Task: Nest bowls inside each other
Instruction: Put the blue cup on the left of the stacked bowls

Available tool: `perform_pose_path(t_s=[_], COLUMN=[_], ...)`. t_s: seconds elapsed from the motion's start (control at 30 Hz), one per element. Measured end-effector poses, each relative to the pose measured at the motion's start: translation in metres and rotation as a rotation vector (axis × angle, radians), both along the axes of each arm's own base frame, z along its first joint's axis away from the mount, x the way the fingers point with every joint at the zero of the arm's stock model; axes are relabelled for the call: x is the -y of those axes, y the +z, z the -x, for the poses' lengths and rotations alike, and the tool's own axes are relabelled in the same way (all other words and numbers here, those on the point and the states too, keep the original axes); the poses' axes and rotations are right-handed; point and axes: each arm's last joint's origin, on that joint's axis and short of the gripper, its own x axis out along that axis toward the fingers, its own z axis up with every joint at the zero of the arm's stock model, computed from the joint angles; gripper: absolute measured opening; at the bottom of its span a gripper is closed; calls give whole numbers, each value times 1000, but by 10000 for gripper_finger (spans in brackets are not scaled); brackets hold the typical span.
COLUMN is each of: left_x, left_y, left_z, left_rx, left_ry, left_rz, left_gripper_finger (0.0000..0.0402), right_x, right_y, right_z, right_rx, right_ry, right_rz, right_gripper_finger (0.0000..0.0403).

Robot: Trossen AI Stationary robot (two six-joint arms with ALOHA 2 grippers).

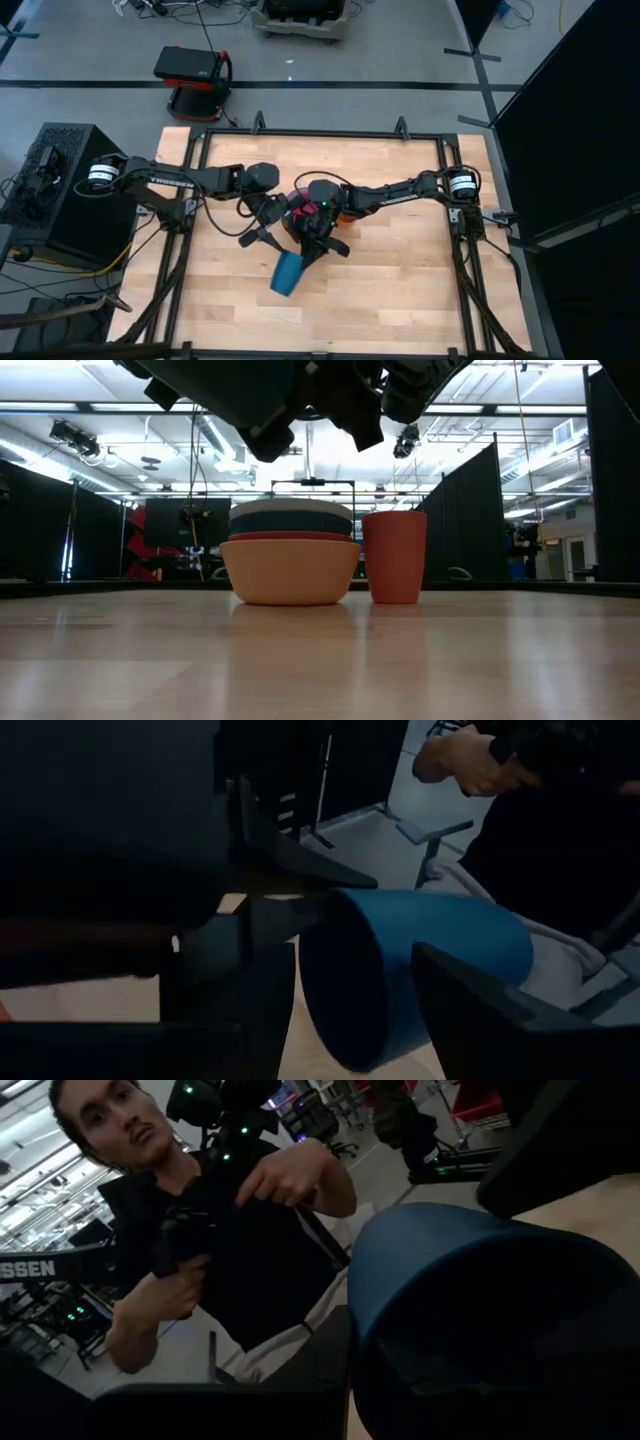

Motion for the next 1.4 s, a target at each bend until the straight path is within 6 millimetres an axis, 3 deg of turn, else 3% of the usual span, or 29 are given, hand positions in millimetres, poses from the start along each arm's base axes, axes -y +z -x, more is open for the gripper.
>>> perform_pose_path(t_s=[1.0, 1.2, 1.4], left_x=[-2, -2, 0], left_y=[9, 16, 16], left_z=[7, 16, 16], left_rx=[-4, 3, 5], left_ry=[58, 63, 51], left_rz=[0, -1, 0], left_gripper_finger=[189, 189, 188], right_x=[13, 18, 21], right_y=[11, 27, 27], right_z=[6, 13, 13], right_rx=[12, 56, 59], right_ry=[21, -10, -26], right_rz=[-1, 30, 38], right_gripper_finger=[0, 0, 0])
